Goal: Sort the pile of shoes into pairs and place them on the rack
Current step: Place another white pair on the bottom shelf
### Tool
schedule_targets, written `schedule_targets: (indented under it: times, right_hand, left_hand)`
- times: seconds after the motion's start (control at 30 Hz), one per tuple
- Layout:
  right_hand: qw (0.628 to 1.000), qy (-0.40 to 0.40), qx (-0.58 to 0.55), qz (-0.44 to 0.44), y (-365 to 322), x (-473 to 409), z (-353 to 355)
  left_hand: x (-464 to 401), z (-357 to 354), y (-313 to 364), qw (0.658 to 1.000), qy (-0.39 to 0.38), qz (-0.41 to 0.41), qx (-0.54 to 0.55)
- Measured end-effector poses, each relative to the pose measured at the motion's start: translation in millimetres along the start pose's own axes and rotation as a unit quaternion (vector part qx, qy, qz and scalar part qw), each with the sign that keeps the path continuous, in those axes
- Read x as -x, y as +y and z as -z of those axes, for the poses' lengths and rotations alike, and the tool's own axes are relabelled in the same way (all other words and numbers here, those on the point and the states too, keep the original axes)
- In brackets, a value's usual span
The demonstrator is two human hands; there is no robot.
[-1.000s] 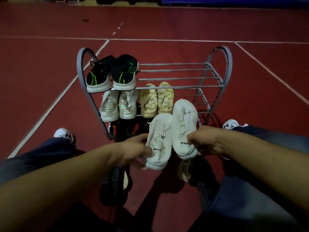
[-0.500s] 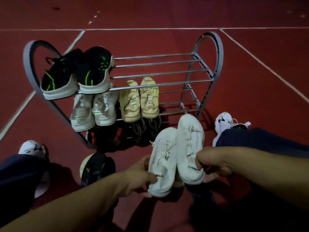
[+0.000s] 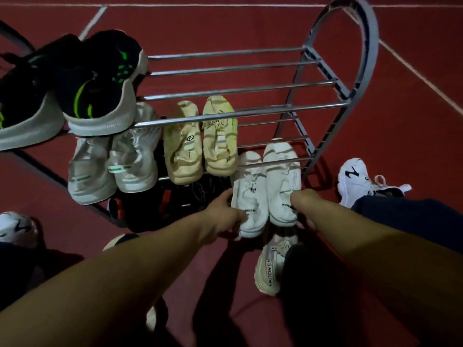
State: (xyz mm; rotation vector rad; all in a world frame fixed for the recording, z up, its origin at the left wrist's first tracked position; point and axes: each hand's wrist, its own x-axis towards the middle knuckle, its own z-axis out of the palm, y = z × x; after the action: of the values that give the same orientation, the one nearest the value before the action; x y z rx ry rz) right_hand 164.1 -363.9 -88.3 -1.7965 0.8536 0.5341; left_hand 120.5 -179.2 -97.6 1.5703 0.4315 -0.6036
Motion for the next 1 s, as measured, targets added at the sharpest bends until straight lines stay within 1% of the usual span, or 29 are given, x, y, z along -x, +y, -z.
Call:
schedule_targets:
  times: [0.07,0.13,0.2,0.27,0.33,0.37,0.43,0.47,0.5,0.53,0.57,0.6,0.63,0.67,0.7,0.73,0.77,0.8,0.83,0.87,0.93,1.0]
  right_hand:
    - [0.999,0.020,-0.027,-0.011,-7,-22,0]
    - [0.997,0.043,-0.066,0.005,-14,-43,0]
    - [0.993,0.063,-0.098,0.015,-16,-60,-2]
    - [0.991,0.071,-0.116,0.005,-8,-74,-4]
    - [0.992,0.039,-0.121,-0.019,1,-77,-10]
    - [0.991,0.011,-0.128,-0.027,4,-73,-15]
    - [0.987,-0.018,-0.149,-0.057,13,-74,-29]
    - [0.986,-0.012,-0.153,-0.064,15,-73,-35]
    - [0.987,0.016,-0.151,-0.061,17,-74,-41]
    - [0.987,0.069,-0.132,-0.062,18,-73,-48]
    - [0.986,0.120,-0.100,-0.053,18,-69,-53]
    - [0.983,0.176,-0.048,-0.017,18,-60,-61]
    - [0.972,0.227,0.021,0.053,21,-51,-67]
    - [0.947,0.254,0.114,0.162,24,-39,-72]
    - [0.896,0.252,0.227,0.285,25,-27,-77]
    - [0.829,0.224,0.332,0.390,26,-21,-82]
    - [0.765,0.182,0.417,0.457,28,-23,-88]
    - [0.722,0.148,0.476,0.479,28,-28,-91]
    - [0.704,0.129,0.512,0.475,26,-36,-93]
    - [0.703,0.125,0.532,0.456,24,-43,-93]
    - [0.713,0.121,0.546,0.423,19,-51,-93]
    - [0.699,0.112,0.559,0.432,16,-64,-95]
  left_hand:
    - [-22,-3,10,1.000,0.011,-0.001,-0.022]
    - [-44,-8,17,0.998,0.038,0.009,-0.042]
    - [-67,-11,20,0.997,0.058,0.022,-0.042]
    - [-88,-18,22,0.998,0.057,0.009,-0.033]
    - [-110,-24,24,0.997,0.037,-0.007,-0.071]
    - [-116,-26,26,0.993,0.025,-0.015,-0.115]
    - [-131,-25,18,0.971,0.015,-0.019,-0.238]
    - [-133,-24,14,0.949,0.038,-0.032,-0.310]
    - [-135,-20,9,0.921,0.092,-0.056,-0.375]
    - [-133,-14,4,0.892,0.152,-0.093,-0.416]
    - [-130,-8,0,0.869,0.190,-0.134,-0.437]
    - [-124,-2,-3,0.851,0.193,-0.171,-0.458]
    - [-119,4,-10,0.830,0.172,-0.207,-0.489]
    - [-112,7,-18,0.808,0.148,-0.240,-0.517]
    - [-106,11,-25,0.800,0.121,-0.251,-0.532]
    - [-100,17,-30,0.799,0.087,-0.239,-0.544]
    - [-96,22,-33,0.800,0.050,-0.204,-0.562]
    - [-93,24,-35,0.796,0.024,-0.153,-0.584]
    - [-91,25,-35,0.788,0.006,-0.107,-0.606]
    - [-89,24,-32,0.785,-0.002,-0.067,-0.616]
    - [-97,26,-38,0.792,0.001,-0.059,-0.608]
    - [-108,30,-48,0.837,0.010,-0.095,-0.539]
